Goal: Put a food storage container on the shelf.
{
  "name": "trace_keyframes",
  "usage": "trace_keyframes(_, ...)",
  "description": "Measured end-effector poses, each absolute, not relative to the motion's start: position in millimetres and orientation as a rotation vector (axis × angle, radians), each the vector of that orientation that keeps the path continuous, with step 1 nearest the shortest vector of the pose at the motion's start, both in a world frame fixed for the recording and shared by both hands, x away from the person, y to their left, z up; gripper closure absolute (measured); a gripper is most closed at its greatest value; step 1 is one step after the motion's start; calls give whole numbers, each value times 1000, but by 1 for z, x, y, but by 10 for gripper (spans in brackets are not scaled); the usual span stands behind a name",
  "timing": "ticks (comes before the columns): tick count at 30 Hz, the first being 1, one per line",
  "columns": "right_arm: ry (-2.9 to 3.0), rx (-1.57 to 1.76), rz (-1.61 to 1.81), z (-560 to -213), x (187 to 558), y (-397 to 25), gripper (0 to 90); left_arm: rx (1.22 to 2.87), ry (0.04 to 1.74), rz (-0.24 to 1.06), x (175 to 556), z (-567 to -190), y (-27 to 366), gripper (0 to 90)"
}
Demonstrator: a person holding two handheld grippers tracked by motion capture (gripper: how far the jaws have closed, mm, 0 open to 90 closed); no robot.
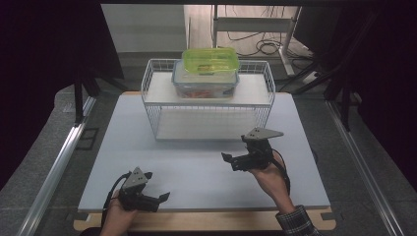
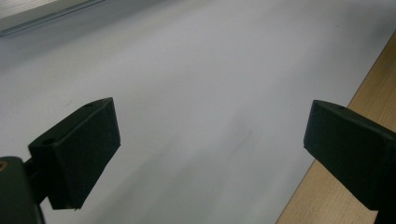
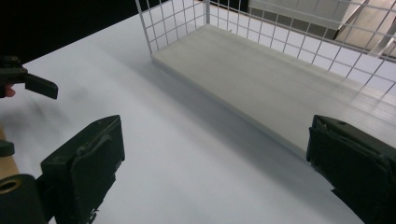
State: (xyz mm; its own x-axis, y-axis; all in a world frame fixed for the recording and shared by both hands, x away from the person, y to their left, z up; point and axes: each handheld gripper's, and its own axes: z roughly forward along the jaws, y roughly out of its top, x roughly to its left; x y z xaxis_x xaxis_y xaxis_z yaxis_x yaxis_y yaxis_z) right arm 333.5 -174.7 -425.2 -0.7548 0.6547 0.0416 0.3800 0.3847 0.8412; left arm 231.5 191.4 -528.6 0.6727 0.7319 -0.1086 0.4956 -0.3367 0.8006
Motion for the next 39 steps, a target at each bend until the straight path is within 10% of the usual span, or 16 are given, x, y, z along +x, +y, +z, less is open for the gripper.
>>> trace_keyframes(39,2261,994,1155,-446,302,-224,8,2010,951,334,231,-529,191,36)
